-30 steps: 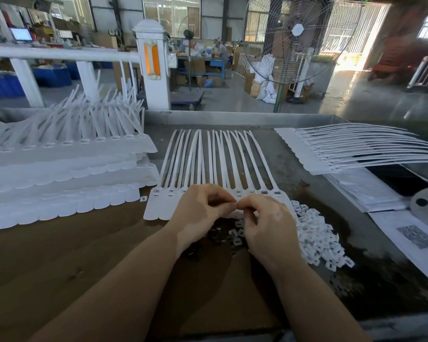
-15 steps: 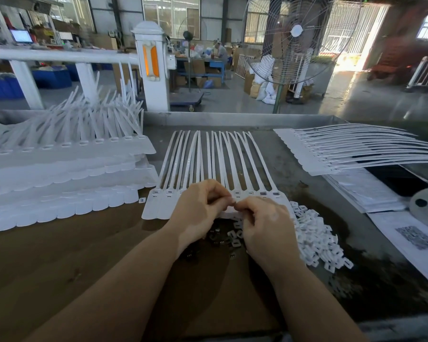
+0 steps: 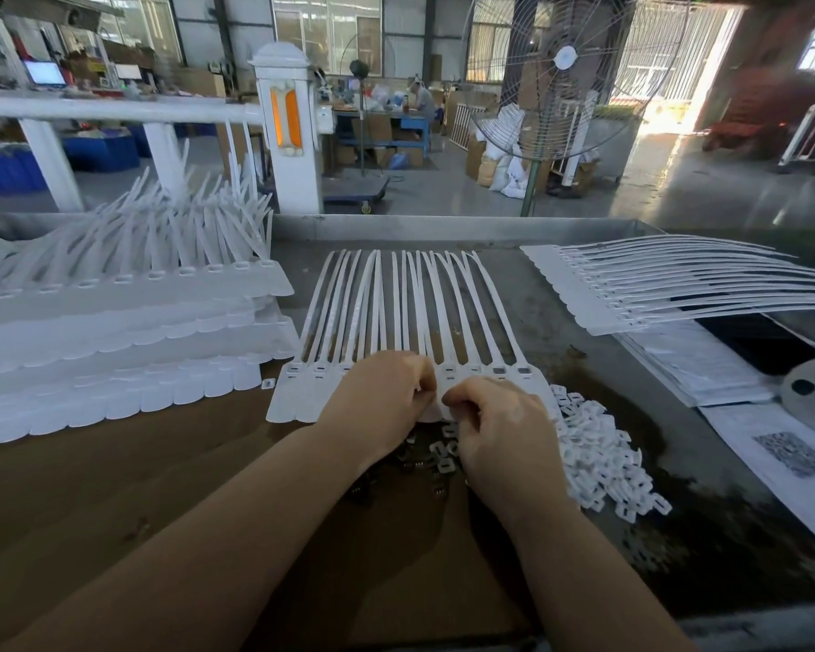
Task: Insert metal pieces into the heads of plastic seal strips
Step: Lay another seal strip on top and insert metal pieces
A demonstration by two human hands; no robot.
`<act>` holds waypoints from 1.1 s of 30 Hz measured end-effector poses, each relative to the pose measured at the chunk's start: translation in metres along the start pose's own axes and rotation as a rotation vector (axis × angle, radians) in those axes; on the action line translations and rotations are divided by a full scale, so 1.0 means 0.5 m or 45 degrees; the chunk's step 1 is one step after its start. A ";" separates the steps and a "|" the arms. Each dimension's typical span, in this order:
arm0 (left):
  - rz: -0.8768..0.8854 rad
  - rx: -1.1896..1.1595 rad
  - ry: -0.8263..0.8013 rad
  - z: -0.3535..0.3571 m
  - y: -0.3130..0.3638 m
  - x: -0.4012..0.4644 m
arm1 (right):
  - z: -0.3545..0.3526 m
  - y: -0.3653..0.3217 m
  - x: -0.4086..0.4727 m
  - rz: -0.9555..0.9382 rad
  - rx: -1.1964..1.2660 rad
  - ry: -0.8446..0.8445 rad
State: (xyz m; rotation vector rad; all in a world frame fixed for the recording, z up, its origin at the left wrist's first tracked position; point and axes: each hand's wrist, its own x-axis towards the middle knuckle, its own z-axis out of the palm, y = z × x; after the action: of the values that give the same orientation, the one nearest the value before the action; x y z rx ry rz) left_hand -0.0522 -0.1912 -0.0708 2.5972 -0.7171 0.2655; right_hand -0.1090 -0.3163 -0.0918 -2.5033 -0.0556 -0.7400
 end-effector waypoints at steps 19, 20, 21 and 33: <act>-0.352 -0.868 0.047 0.003 0.029 0.084 | -0.005 -0.012 -0.005 0.020 -0.165 0.100; -0.364 -0.892 0.038 0.007 0.034 0.094 | -0.005 -0.013 -0.005 0.009 -0.177 0.114; -0.377 -0.909 0.022 0.011 0.039 0.102 | -0.005 -0.014 -0.005 0.002 -0.177 0.132; -0.337 -0.756 -0.125 0.048 0.065 0.150 | -0.006 -0.016 0.002 0.056 -0.131 0.242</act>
State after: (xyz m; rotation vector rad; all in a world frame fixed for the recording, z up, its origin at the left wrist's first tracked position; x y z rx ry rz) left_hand -0.0043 -0.2602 -0.0587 2.1063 -0.3939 -0.1419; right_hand -0.1113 -0.3109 -0.0853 -2.5087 0.1072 -0.9812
